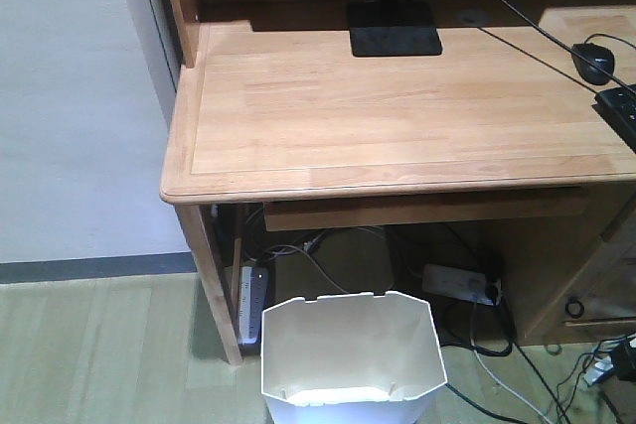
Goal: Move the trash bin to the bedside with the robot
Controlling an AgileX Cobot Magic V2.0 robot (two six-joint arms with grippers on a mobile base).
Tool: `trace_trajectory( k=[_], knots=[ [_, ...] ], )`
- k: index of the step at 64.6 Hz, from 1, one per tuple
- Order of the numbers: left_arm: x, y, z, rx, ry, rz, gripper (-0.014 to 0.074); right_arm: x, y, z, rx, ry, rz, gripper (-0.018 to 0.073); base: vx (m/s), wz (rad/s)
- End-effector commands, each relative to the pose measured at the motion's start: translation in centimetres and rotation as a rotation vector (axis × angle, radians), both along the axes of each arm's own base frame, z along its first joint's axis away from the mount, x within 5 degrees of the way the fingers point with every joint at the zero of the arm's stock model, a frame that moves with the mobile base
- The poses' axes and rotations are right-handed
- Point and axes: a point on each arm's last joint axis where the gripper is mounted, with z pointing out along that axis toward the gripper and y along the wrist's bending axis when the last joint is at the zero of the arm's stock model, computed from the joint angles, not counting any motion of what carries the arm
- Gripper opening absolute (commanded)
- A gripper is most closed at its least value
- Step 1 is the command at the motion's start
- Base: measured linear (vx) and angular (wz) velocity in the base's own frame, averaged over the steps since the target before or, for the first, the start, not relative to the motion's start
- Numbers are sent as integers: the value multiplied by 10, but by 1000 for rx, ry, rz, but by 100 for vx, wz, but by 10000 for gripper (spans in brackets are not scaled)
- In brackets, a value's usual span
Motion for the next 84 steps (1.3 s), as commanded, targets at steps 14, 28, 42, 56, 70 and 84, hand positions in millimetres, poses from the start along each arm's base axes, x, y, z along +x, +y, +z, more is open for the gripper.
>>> trace_trajectory(
  k=[14, 28, 42, 56, 70, 84],
  knots=[
    [0, 2, 0, -13, -61, 18, -6, 0, -2, 4, -18, -65, -26, -3, 0, 0],
    [0, 2, 0, -13, -61, 18, -6, 0, -4, 9, -23, -117, -42, -3, 0, 0],
    [0, 2, 0, -13, -61, 18, -6, -1, -5, 15, -10, -180, -61, -3, 0, 0],
    [0, 2, 0, -13, -61, 18, -6, -9, -4, 68, -91, -314, -67, -3, 0, 0],
    [0, 2, 0, -13, -61, 18, -6, 4, -3, 125, -154, -224, -30, -3, 0, 0],
    [0, 2, 0, -13, -61, 18, -6, 38, -2, 138, -162, 34, 51, -3, 0, 0]
  ],
)
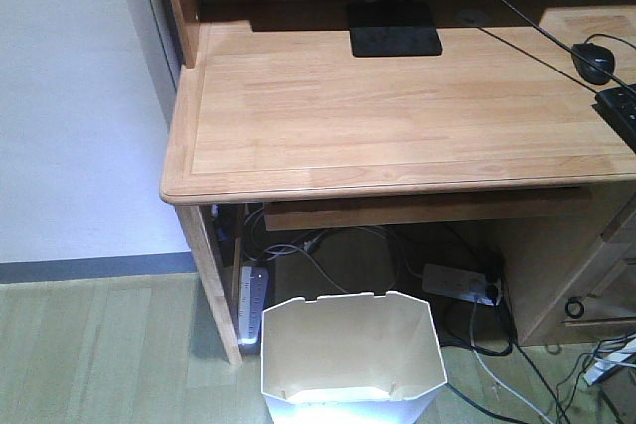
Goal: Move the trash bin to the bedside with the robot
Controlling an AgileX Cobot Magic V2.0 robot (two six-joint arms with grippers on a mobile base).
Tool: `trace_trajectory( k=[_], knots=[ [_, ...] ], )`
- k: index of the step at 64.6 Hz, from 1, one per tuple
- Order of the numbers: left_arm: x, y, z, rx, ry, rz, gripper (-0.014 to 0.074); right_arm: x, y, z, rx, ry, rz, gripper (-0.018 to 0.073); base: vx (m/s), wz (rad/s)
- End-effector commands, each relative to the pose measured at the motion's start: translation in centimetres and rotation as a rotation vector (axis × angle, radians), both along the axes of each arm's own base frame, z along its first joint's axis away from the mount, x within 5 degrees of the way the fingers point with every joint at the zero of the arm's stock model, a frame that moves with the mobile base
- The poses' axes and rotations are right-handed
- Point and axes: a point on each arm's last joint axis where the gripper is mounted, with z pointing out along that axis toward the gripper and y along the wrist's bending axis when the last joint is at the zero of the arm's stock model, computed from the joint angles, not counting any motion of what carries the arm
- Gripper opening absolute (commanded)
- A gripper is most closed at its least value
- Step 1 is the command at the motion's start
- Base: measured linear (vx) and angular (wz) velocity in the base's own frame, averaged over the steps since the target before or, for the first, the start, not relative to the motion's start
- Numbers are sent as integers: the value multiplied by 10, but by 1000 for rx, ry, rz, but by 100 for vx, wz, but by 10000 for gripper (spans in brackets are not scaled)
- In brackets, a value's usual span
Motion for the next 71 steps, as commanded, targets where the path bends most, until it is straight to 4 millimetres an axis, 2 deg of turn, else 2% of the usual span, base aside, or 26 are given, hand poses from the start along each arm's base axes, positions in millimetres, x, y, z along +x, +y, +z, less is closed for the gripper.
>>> trace_trajectory(
  k=[1, 16, 37, 44, 54, 63, 71],
  knots=[
    [0, 2, 0, -13, -61, 18, -6, 15, -1, 10, -5, 71, 12, -3, 0, 0],
    [0, 2, 0, -13, -61, 18, -6, 37, -4, -2, 10, 187, 13, -3, 0, 0],
    [0, 2, 0, -13, -61, 18, -6, 46, -2, -9, 98, 248, 24, -1, 0, 0],
    [0, 2, 0, -13, -61, 18, -6, 48, -2, -12, 115, 274, 29, 29, 0, 0],
    [0, 2, 0, -13, -61, 18, -6, 51, -2, -15, 119, 295, 33, 150, 0, 0],
    [0, 2, 0, -13, -61, 18, -6, 51, 0, -15, 126, 296, 48, 342, 0, 0],
    [0, 2, 0, -13, -61, 18, -6, 50, 7, -17, 63, 325, 105, 493, 0, 0]
  ],
)
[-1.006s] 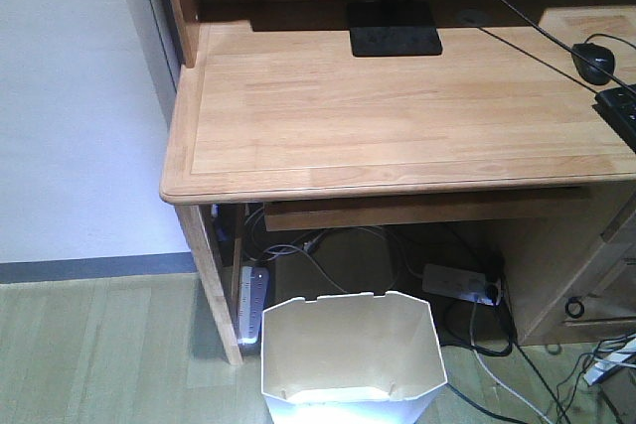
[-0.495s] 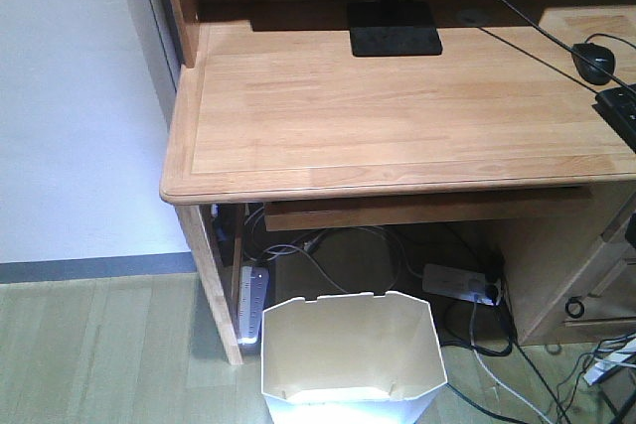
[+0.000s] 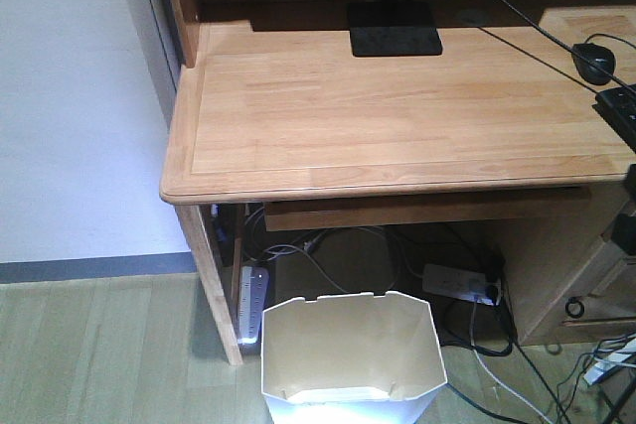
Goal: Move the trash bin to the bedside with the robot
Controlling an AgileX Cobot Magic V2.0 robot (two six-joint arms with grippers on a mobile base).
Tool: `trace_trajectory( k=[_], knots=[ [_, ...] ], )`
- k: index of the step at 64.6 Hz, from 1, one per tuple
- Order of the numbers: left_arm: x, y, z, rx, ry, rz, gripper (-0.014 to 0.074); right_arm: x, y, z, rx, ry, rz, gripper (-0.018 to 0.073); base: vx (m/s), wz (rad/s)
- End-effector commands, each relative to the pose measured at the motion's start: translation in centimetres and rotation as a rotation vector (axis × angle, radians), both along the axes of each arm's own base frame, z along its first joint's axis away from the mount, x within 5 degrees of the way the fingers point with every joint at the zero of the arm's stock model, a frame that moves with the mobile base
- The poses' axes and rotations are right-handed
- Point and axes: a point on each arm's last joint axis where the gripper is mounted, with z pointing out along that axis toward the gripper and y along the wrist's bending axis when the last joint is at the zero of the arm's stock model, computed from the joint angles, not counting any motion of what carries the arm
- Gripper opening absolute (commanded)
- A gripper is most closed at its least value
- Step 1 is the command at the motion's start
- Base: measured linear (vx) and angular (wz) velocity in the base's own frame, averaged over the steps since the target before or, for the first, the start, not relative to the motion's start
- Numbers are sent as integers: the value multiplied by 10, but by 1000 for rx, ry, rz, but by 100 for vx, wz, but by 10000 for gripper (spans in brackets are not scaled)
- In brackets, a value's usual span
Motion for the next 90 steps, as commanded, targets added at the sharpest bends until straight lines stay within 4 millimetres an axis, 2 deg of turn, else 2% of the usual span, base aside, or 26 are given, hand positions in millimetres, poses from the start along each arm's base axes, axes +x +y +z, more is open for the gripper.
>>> trace_trajectory(
  k=[1, 11, 23, 34, 50, 57, 71, 82, 90],
  knots=[
    [0, 2, 0, -13, -61, 18, -6, 3, 3, 12, -46, -55, 34, 515, 0, 0],
    [0, 2, 0, -13, -61, 18, -6, 2, 8, 12, -33, -44, 66, 603, 0, 0],
    [0, 2, 0, -13, -61, 18, -6, 14, 8, 3, 6, 32, 52, 599, 0, 0],
    [0, 2, 0, -13, -61, 18, -6, 44, 8, -8, 32, 175, 46, 590, 0, 0],
    [0, 2, 0, -13, -61, 18, -6, 100, 8, -24, 34, 387, 54, 590, 0, 0],
    [0, 2, 0, -13, -61, 18, -6, 126, 2, -41, 35, 492, 36, 590, 0, 0],
    [0, 2, 0, -13, -61, 18, -6, 159, -27, -87, 73, 671, -16, 590, 0, 0],
    [0, 2, 0, -13, -61, 18, -6, 181, -26, -127, 59, 745, 60, 590, 0, 0],
    [0, 2, 0, -13, -61, 18, -6, 195, -28, -165, 40, 822, 106, 590, 0, 0]
  ],
)
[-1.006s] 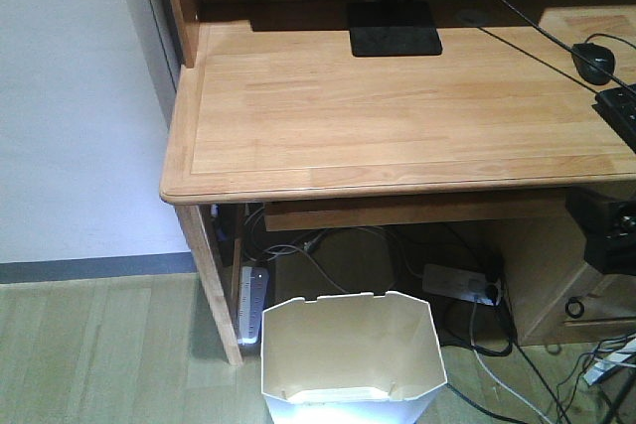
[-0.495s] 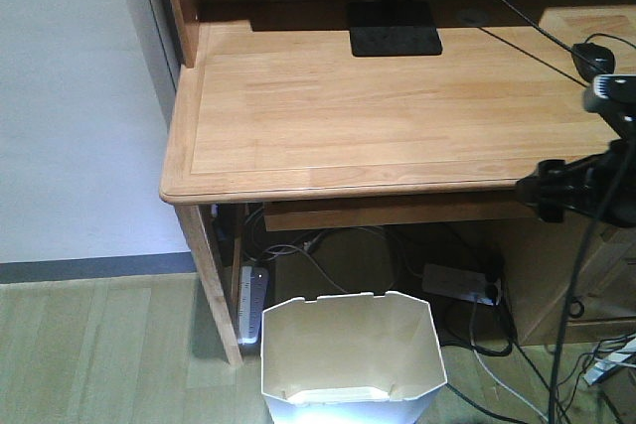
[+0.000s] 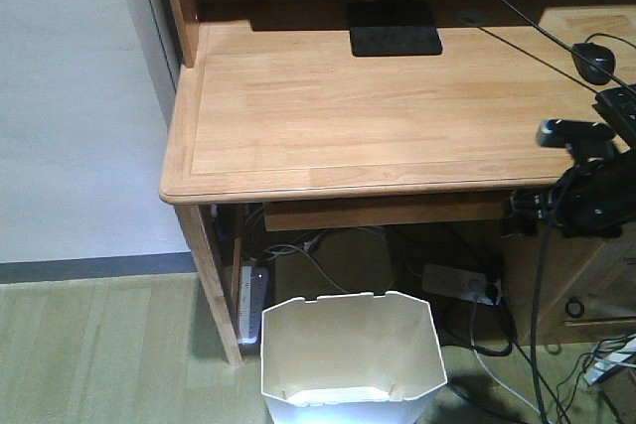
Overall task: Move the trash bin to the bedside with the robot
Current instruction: 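Lower the right gripper down toward the rim of the white trash bin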
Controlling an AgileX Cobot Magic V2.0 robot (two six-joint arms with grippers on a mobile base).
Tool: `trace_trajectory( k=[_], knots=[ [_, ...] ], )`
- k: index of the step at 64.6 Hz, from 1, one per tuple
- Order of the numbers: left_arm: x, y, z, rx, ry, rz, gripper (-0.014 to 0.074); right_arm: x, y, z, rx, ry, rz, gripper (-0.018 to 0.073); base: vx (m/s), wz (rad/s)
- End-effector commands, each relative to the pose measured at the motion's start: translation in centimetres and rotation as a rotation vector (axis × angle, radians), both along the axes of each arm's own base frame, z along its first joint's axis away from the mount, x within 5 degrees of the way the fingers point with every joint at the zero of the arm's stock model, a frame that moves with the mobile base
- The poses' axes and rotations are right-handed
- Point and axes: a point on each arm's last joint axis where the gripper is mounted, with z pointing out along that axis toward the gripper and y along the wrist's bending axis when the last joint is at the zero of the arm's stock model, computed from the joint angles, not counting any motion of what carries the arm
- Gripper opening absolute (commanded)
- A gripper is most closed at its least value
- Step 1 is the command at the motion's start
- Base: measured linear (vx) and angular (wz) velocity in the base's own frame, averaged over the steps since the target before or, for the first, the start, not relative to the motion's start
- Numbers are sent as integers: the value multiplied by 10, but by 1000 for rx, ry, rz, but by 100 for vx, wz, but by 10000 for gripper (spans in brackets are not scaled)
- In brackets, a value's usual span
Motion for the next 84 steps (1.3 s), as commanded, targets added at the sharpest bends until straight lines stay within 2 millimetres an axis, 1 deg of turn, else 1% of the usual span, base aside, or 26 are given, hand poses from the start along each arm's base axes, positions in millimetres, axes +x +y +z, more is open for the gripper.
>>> trace_trajectory(
  k=[1, 9, 11, 14, 36, 46, 63, 84],
  knots=[
    [0, 2, 0, -13, -61, 18, -6, 18, -4, -13, -20, -34, 40, 590, 0, 0],
    [0, 2, 0, -13, -61, 18, -6, 30, -7, -47, -45, -1, 83, 590, 0, 0],
    [0, 2, 0, -13, -61, 18, -6, 33, -8, -52, -55, -8, 89, 590, 0, 0],
    [0, 2, 0, -13, -61, 18, -6, 36, -9, -65, -61, 3, 97, 590, 0, 0],
    [0, 2, 0, -13, -61, 18, -6, 57, -11, -134, -53, 71, 158, 590, 0, 0],
    [0, 2, 0, -13, -61, 18, -6, 65, -13, -160, -68, 77, 194, 590, 0, 0],
    [0, 2, 0, -13, -61, 18, -6, 75, -14, -202, -47, 114, 188, 590, 0, 0],
    [0, 2, 0, -13, -61, 18, -6, 78, -11, -245, 4, 164, 148, 590, 0, 0]
  ],
)
